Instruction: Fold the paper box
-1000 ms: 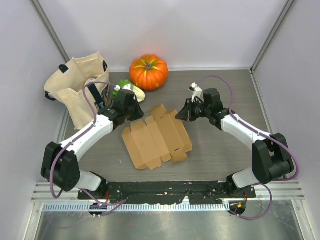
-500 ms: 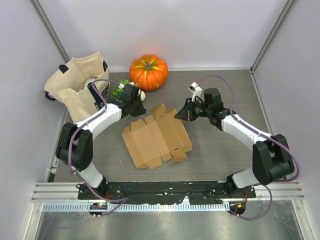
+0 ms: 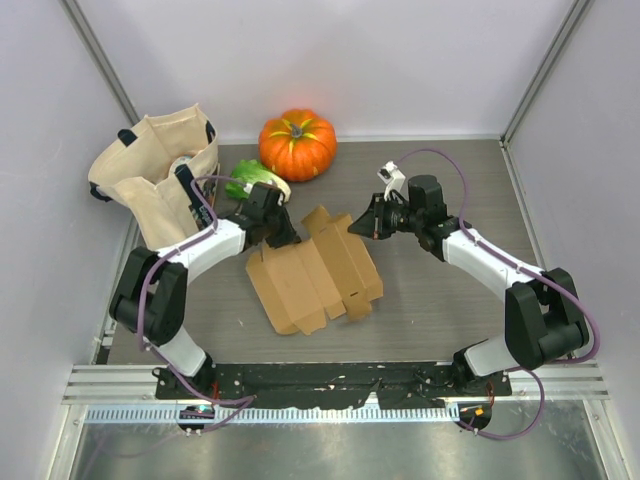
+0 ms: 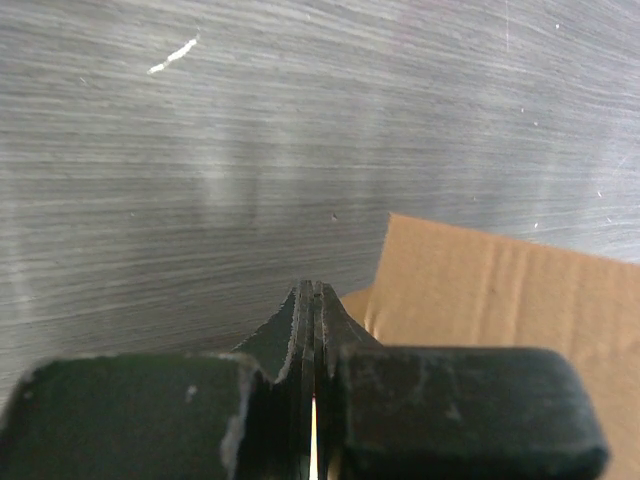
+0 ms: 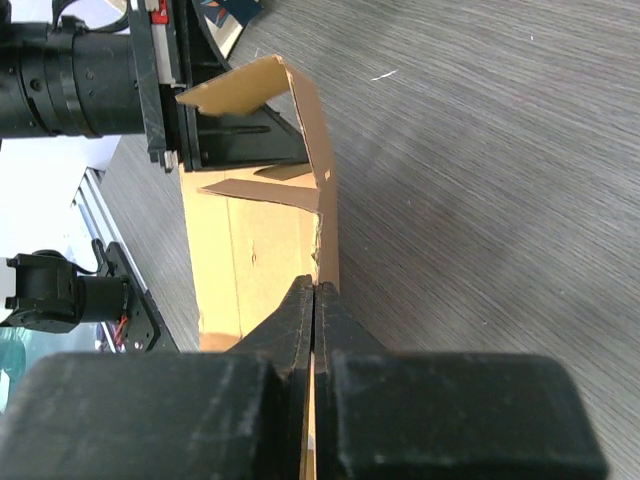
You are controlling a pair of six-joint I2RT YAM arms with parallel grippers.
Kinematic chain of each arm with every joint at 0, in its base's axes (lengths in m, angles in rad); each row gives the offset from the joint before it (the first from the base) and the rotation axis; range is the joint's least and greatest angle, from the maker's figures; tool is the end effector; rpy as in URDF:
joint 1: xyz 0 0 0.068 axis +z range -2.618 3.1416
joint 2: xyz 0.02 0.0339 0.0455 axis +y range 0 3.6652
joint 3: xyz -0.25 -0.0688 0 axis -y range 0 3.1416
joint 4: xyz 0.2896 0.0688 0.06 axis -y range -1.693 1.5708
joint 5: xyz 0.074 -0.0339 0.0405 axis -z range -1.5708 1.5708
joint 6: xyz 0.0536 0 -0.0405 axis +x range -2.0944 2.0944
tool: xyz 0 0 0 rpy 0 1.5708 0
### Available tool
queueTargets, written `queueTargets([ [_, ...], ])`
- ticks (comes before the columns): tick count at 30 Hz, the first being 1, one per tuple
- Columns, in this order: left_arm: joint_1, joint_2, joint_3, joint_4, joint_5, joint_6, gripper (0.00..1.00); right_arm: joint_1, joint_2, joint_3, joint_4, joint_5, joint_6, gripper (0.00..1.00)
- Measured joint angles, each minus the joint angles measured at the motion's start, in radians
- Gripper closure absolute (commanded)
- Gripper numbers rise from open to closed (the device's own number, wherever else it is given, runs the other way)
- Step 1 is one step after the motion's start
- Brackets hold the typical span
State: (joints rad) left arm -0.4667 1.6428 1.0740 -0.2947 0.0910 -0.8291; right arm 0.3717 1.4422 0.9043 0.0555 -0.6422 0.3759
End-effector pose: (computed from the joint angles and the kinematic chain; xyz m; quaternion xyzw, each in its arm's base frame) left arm 0.3524 -0.1830 0.1606 -0.1534 0.9246 -0.2428 0.2501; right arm 0.3340 0.1646 0.2104 -0.1617 0.8122 0.4308 0.3587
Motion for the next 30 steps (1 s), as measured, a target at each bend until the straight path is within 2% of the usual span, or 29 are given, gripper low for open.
queueTargets([
  [8,-0.030,-0.036,-0.114,0.122,0.010,-0.043,0.99,0.000,0.005,0.000,-0.023,0.003,0.000,0.99],
  [16,-0.092,-0.035,-0.195,0.285,0.007,-0.092,0.81,0.036,0.014,0.000,-0.066,0.068,-0.012,0.99],
  [21,-0.145,-0.042,-0.255,0.362,-0.007,-0.103,0.85,0.050,0.018,0.001,-0.093,0.100,-0.022,0.99],
  [30,-0.148,-0.054,-0.280,0.377,-0.039,-0.103,0.89,0.050,0.018,0.001,-0.108,0.123,-0.032,0.99],
])
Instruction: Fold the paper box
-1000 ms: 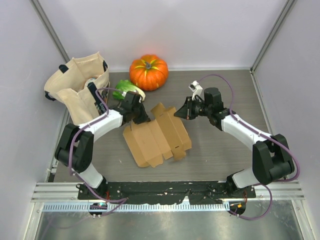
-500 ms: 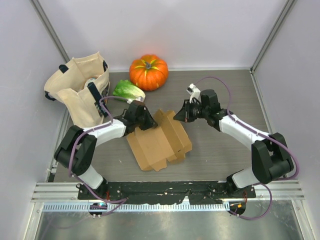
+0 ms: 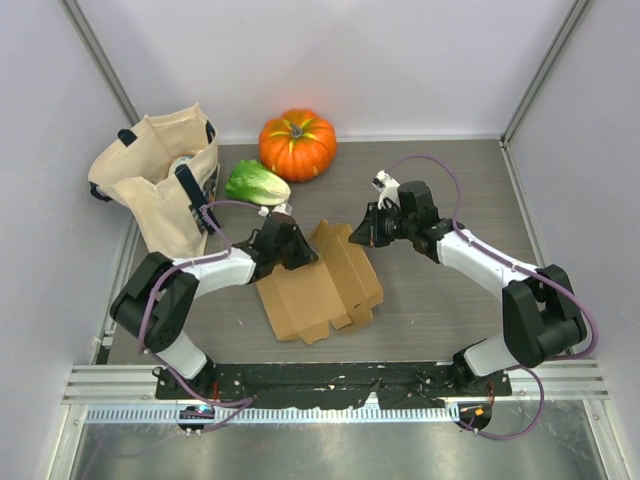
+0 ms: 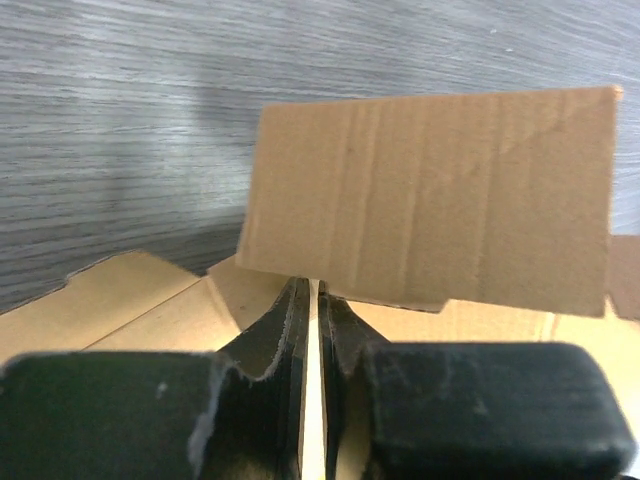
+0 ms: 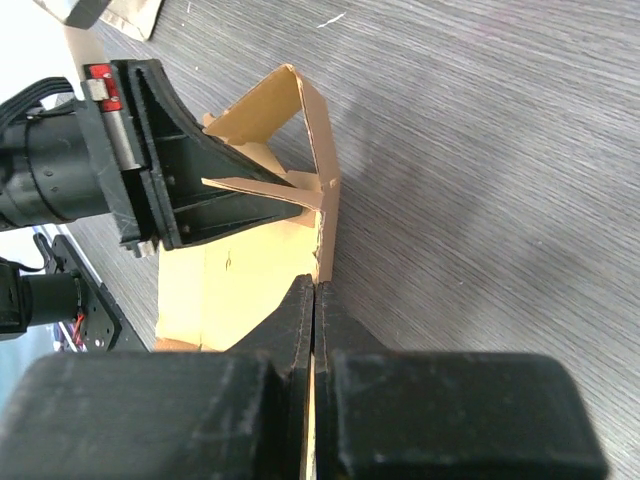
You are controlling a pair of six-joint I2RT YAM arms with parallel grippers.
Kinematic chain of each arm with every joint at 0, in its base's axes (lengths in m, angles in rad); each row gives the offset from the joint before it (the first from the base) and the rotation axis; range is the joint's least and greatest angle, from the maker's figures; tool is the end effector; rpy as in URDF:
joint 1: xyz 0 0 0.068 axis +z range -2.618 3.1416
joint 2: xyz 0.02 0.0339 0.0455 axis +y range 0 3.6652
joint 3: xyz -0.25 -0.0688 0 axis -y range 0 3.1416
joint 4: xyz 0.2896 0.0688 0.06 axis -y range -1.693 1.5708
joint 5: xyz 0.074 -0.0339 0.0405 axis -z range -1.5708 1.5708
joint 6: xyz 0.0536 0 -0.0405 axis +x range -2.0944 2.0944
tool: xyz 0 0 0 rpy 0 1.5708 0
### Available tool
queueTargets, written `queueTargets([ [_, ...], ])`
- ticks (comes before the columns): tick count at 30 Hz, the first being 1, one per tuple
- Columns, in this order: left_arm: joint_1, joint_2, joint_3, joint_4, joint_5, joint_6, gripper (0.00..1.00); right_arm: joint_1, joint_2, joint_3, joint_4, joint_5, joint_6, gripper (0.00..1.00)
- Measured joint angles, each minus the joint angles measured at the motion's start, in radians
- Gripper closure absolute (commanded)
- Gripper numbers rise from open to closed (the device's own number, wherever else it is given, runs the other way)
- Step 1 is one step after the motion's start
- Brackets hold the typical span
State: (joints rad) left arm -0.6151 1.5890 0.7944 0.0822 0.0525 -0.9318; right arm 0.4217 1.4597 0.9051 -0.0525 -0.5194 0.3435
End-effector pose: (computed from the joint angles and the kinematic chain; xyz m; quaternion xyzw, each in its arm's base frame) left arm 0.2979 -0.2139 0.1155 -0.1326 0.8993 -0.3077 0.2810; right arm 0.3258 0.1753 0.1917 -0.1524 0.8511 0.3783 0.3305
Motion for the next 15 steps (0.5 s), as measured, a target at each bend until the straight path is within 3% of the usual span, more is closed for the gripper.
queueTargets([
  [7,0.003,0.097,-0.008,0.040,-0.005,0.000,0.89,0.016,0.000,0.011,-0.070,0.053,-0.053,0.99],
  [15,0.005,0.033,-0.051,0.100,0.073,0.035,0.53,0.080,0.026,0.119,-0.195,0.171,-0.154,0.99],
])
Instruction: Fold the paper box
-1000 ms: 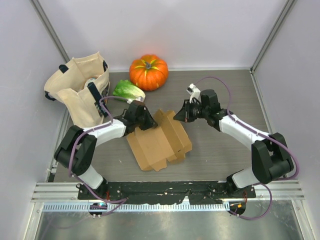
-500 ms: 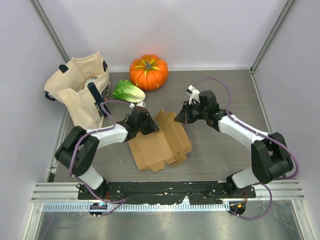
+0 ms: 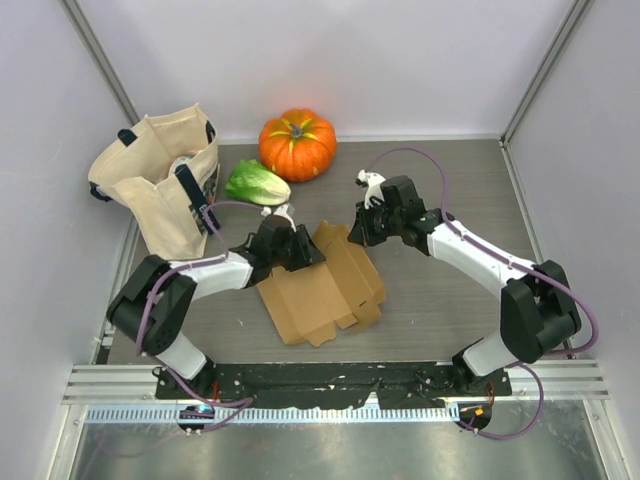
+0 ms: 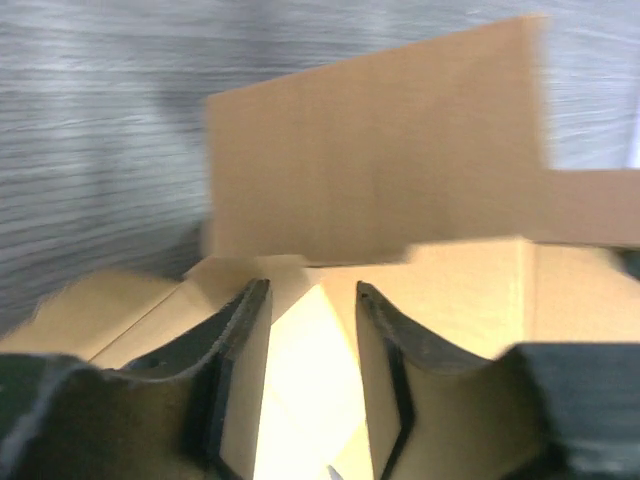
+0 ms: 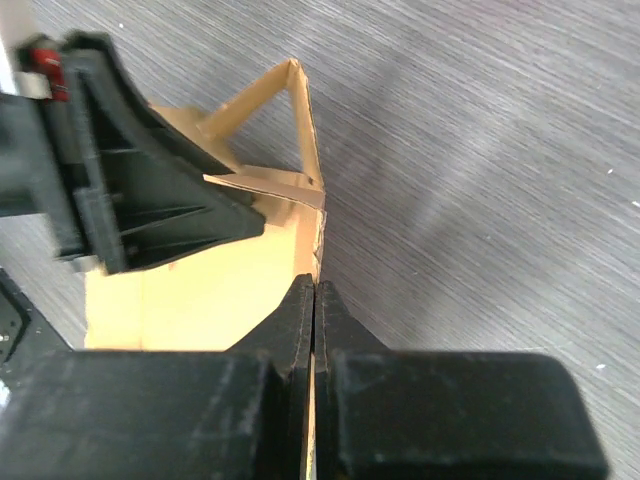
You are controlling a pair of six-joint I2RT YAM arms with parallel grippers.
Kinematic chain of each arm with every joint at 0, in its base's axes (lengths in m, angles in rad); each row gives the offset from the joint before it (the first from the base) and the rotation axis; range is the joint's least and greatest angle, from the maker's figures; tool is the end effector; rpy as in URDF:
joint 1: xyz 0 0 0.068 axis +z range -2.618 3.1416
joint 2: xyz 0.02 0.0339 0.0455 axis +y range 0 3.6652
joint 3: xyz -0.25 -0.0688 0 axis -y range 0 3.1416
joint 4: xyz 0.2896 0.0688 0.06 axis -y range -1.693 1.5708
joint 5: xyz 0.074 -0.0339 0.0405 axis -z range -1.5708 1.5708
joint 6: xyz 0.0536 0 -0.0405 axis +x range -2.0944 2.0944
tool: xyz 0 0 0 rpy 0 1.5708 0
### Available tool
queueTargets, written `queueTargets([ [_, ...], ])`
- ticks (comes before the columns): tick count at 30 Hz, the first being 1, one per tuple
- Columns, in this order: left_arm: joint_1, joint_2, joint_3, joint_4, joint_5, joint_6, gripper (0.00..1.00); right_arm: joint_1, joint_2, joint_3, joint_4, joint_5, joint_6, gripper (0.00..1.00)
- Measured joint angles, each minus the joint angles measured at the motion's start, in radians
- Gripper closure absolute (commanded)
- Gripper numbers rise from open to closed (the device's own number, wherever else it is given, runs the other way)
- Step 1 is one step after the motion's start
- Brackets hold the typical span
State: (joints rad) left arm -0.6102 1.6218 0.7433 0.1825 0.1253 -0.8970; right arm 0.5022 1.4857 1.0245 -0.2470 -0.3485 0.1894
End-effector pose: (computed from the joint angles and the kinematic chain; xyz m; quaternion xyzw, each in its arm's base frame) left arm 0.2923 -0.2126 0.0970 -0.1030 0.8986 -0.3306 0.2695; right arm 0.3236 0.1986 0.2065 -0.2109 0.8725 0.2877 0.3340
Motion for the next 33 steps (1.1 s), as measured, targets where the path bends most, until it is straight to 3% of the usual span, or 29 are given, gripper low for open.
queueTargets([
  [4,0.001,-0.119,-0.002,-0.004,0.047,0.027,0.46,0.028,0.019,0.050,-0.040,0.053,-0.068,0.99],
  [14,0.001,-0.375,0.071,-0.080,0.039,0.224,0.51,0.060,0.090,0.197,-0.146,0.098,-0.277,0.99],
  [20,-0.005,-0.306,0.190,-0.147,0.027,0.386,0.53,0.061,0.140,0.243,-0.214,0.071,-0.373,0.99],
  [25,-0.019,-0.225,0.237,-0.159,0.048,0.484,0.62,0.061,0.151,0.248,-0.242,0.030,-0.410,0.99],
  [33,-0.033,-0.158,0.248,-0.173,0.069,0.547,0.60,0.061,0.151,0.264,-0.258,-0.028,-0.431,0.99],
])
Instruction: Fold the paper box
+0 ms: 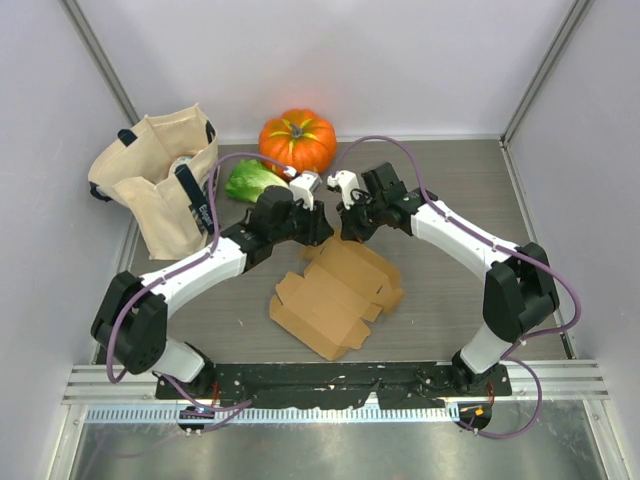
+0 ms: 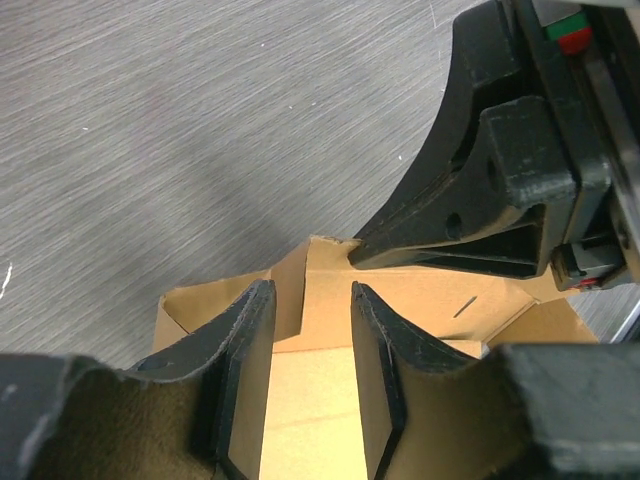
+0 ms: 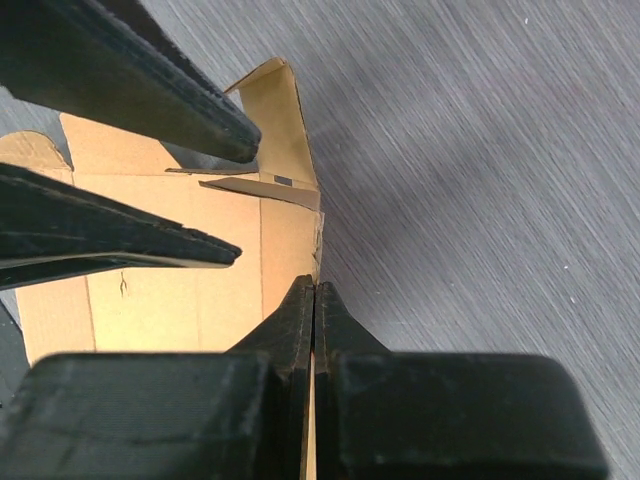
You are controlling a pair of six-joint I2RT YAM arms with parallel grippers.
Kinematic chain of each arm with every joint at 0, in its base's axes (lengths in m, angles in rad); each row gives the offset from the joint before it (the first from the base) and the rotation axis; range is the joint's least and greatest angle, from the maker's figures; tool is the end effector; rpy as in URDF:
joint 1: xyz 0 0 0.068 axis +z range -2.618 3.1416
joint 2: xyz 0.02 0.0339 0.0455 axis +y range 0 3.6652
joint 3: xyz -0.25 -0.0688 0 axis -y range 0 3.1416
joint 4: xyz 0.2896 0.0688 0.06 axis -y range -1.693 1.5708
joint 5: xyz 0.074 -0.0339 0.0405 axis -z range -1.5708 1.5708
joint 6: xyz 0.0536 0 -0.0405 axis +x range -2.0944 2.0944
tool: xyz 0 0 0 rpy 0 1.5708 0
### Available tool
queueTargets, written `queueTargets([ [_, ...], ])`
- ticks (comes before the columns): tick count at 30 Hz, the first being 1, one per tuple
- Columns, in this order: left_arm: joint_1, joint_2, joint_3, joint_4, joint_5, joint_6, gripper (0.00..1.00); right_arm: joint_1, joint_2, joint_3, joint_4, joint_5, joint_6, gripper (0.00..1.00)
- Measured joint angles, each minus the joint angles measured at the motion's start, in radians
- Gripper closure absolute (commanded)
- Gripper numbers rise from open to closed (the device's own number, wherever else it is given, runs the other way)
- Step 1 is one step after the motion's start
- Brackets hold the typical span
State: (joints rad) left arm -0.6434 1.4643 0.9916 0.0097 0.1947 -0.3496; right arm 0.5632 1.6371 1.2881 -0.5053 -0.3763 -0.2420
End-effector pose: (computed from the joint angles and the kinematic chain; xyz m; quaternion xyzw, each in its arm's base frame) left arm 0.3073 -0.2434 0.2271 0.1745 0.8299 -0.3221 0.4209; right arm 0.3366 0.2359 0.2269 -0.4208 0.8207 0.2280 0.3120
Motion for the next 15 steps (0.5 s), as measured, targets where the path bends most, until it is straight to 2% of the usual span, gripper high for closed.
queueTargets([
  [4,-0.004,0.007,0.000,0.000,-0.013,0.019,0.73,0.000,0.000,0.001,0.000,-0.024,-0.002,0.99],
  [10,-0.027,0.027,0.000,0.000,-0.082,0.060,0.77,0.000,0.000,0.001,-0.001,-0.037,-0.004,0.99],
  [15,-0.047,0.032,0.000,-0.001,-0.128,0.084,0.89,-0.001,0.000,0.003,-0.003,-0.037,-0.003,0.99],
])
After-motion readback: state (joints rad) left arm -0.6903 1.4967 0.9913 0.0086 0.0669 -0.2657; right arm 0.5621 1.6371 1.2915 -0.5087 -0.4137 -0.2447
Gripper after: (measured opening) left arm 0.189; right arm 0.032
